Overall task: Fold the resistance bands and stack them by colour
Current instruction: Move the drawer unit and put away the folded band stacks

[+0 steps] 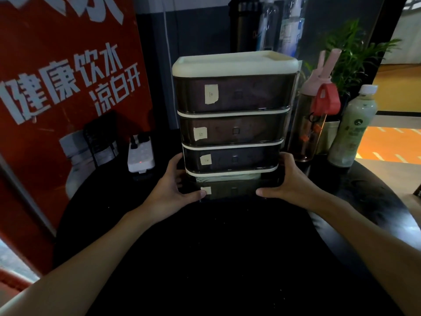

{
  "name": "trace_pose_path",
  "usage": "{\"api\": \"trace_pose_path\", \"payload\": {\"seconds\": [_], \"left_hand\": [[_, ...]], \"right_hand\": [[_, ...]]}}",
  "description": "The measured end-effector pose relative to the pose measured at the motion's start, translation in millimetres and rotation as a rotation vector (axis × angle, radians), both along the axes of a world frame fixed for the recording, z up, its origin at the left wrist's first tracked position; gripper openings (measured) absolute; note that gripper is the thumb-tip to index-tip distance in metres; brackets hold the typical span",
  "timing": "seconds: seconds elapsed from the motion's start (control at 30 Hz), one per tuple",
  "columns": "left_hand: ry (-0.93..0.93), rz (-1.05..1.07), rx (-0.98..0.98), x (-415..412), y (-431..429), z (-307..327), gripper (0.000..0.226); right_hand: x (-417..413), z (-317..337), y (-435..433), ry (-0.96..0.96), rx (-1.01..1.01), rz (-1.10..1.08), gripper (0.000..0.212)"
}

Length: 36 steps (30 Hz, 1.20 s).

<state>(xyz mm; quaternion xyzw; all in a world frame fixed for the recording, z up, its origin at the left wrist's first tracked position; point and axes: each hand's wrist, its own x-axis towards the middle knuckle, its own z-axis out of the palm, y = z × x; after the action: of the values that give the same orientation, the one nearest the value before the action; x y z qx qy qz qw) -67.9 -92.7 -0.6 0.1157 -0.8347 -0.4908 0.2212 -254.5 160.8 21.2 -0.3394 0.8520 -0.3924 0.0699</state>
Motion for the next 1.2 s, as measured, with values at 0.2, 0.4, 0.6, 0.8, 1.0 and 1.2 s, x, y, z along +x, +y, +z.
{"api": "trace_pose_path", "payload": {"seconds": [0.2, 0.4, 0.6, 0.8, 1.0, 1.2], "left_hand": [[0.001, 0.055, -0.030, 11.1, -7.9, 3.6, 0.100], [-0.018, 0.100, -0.055, 24.9, -18.6, 7.8, 0.089], [0.020, 0.216, -0.217, 19.5, -27.9, 16.8, 0.084], [-0.011, 0.294, -0.287, 9.2, -42.3, 22.6, 0.084], [-0.024, 0.311, -0.300, -0.3, -53.8, 30.0, 0.069], [-0.050, 0.333, -0.243, -16.3, -63.2, 35.1, 0.053]], "right_hand": [[5.1, -1.8, -20.1, 0.042, -0.023, -0.013, 0.086], [10.6, -0.2, -44.7, 0.037, -0.071, 0.022, 0.084], [8.4, 1.7, -66.8, 0.081, -0.071, -0.009, 0.081], [4.5, 1.8, -93.1, 0.095, -0.069, -0.023, 0.084], [-5.0, 0.6, -117.1, 0.102, -0.080, -0.046, 0.076], [-12.6, -5.8, -129.5, -0.011, -0.149, -0.029, 0.066]]}}
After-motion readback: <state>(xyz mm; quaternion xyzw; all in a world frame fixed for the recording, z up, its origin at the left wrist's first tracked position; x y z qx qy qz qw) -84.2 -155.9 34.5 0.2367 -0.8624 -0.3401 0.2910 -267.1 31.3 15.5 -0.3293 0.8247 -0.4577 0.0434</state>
